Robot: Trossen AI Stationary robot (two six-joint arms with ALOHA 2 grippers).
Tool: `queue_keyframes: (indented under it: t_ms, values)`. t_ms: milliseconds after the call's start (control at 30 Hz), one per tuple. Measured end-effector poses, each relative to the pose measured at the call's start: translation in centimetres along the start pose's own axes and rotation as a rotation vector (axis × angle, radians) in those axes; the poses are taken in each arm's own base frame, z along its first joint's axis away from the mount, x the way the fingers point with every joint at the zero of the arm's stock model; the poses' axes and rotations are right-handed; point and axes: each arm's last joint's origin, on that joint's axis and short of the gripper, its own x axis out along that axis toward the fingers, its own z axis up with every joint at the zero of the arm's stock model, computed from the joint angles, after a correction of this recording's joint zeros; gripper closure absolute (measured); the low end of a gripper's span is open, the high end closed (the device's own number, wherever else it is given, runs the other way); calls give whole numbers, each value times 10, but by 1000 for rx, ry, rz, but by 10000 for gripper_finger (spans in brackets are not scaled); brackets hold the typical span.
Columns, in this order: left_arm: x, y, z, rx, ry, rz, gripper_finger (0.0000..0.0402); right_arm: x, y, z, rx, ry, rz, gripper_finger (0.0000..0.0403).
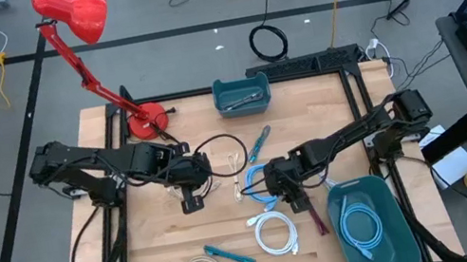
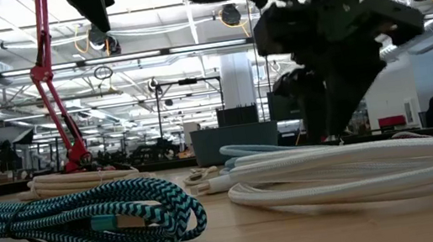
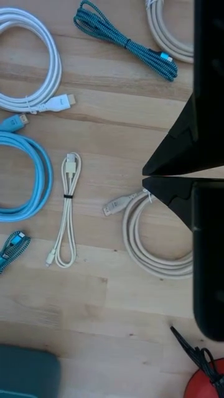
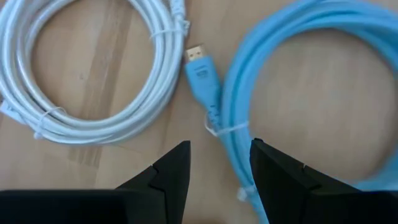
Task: Pick & Place USB Port
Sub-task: Put the blue HDMI cable into the bottom blue bin
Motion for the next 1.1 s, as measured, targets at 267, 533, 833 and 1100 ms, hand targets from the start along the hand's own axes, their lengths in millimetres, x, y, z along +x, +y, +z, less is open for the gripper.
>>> queue_keyframes:
  t_ms: [267,533,833,1100]
  values:
    - [0,0,0,1,0,0,383,18,-3,-2,13,42,-10,247]
    - [0,0,0,-2,-1,-1,383,24,-9,-6,71,78,-152,257]
    - [0,-1,4,1,-42,-11,383,16,-12,-6,292,63,-170,376]
    - [0,-2,7,10,-76,-20,383,-38,-14,39,408,-59,-283,369]
